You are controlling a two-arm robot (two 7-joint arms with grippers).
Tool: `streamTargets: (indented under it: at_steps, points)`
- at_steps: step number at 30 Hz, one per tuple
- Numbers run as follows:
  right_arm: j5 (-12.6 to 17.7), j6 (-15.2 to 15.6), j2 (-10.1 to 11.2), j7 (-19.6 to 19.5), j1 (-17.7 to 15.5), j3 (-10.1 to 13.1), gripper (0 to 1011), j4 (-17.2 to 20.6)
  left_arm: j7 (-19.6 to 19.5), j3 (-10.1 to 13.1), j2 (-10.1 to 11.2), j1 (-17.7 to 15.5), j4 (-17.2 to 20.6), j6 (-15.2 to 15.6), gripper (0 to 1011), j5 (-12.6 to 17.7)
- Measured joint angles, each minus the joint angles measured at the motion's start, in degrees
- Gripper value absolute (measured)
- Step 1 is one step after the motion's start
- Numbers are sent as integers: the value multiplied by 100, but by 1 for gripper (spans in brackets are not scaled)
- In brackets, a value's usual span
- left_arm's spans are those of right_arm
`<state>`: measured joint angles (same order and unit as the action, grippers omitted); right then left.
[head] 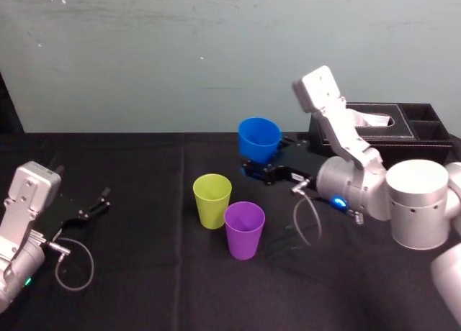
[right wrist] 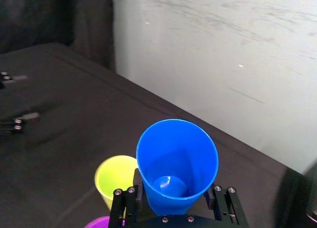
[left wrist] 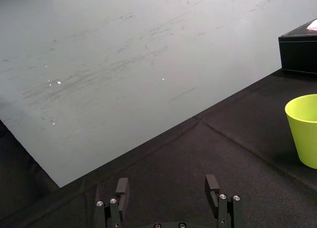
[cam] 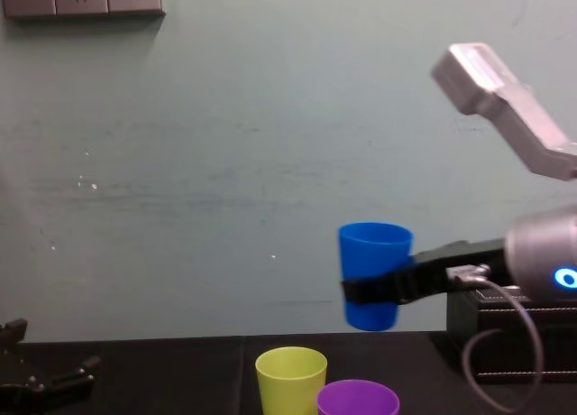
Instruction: Stack the three plastic cups sequentially using one hand.
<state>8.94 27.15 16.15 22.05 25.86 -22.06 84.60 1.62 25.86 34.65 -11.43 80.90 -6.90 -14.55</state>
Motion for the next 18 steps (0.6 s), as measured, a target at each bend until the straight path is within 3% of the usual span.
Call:
streamTargets:
  at_steps: [9, 18]
  points:
    - [-28, 122, -232, 118, 360, -404, 705, -225, 0, 0, 0, 0, 0, 0, 1000, 0]
    - [-18, 274, -377, 239, 617, -610, 705, -471, 0, 0, 0, 0, 0, 0, 1000, 0]
